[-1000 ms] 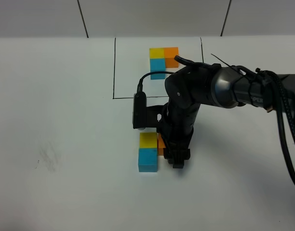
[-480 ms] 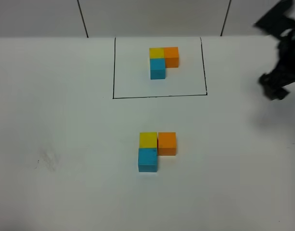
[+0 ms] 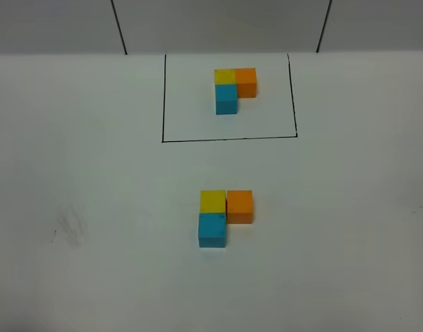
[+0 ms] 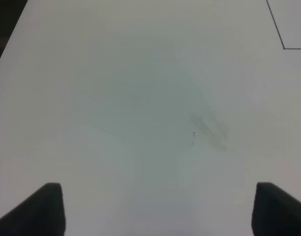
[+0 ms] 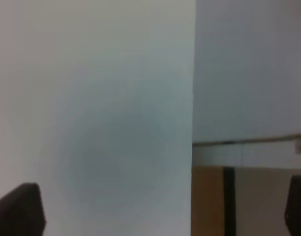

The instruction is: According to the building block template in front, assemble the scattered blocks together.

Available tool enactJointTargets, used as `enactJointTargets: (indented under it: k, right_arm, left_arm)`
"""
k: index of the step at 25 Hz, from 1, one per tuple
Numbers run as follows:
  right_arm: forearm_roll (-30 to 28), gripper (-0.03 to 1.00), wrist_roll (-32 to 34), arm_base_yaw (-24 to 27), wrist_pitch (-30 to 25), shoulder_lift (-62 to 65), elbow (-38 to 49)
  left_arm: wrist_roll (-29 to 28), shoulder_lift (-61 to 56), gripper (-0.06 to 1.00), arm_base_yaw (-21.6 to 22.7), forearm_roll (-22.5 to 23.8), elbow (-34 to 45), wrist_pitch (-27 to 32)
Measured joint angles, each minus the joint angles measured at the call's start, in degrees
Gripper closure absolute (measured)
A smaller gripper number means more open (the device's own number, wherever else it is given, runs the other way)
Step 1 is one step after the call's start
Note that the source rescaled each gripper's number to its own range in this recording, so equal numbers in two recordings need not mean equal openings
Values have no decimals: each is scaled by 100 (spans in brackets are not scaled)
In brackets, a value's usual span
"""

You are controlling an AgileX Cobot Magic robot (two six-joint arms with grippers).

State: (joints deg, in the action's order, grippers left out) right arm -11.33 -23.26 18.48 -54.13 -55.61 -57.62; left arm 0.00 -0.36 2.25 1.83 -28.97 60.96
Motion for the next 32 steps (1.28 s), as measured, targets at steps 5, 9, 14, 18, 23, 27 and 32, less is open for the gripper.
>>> enactJointTargets:
  k: [5, 9, 14, 18, 23, 27, 32]
  right_arm:
    - [176, -3, 82, -1238, -388, 1646, 429]
    - [106, -3, 312, -1555, -799, 2554, 830]
    - [378, -3, 388, -1580, -860, 3884, 1395]
    - [546, -3, 470, -1580, -1088, 4702, 1708]
    - [629, -3, 927, -1580, -1210, 5375, 1935]
    - [683, -2, 1106, -1580, -1396, 5595, 2387]
    - [928, 0, 1202, -1580, -1316, 5602, 2676]
  left_arm:
    - [-34, 0, 31, 0, 0, 0, 0]
    - [-34, 0, 31, 0, 0, 0, 0]
    - [-34, 0, 31, 0, 0, 0, 0]
    - [-34, 0, 31, 0, 0, 0, 0]
    - [-34, 0, 31, 0, 0, 0, 0]
    - [-34, 0, 31, 0, 0, 0, 0]
    - [-34, 0, 31, 0, 0, 0, 0]
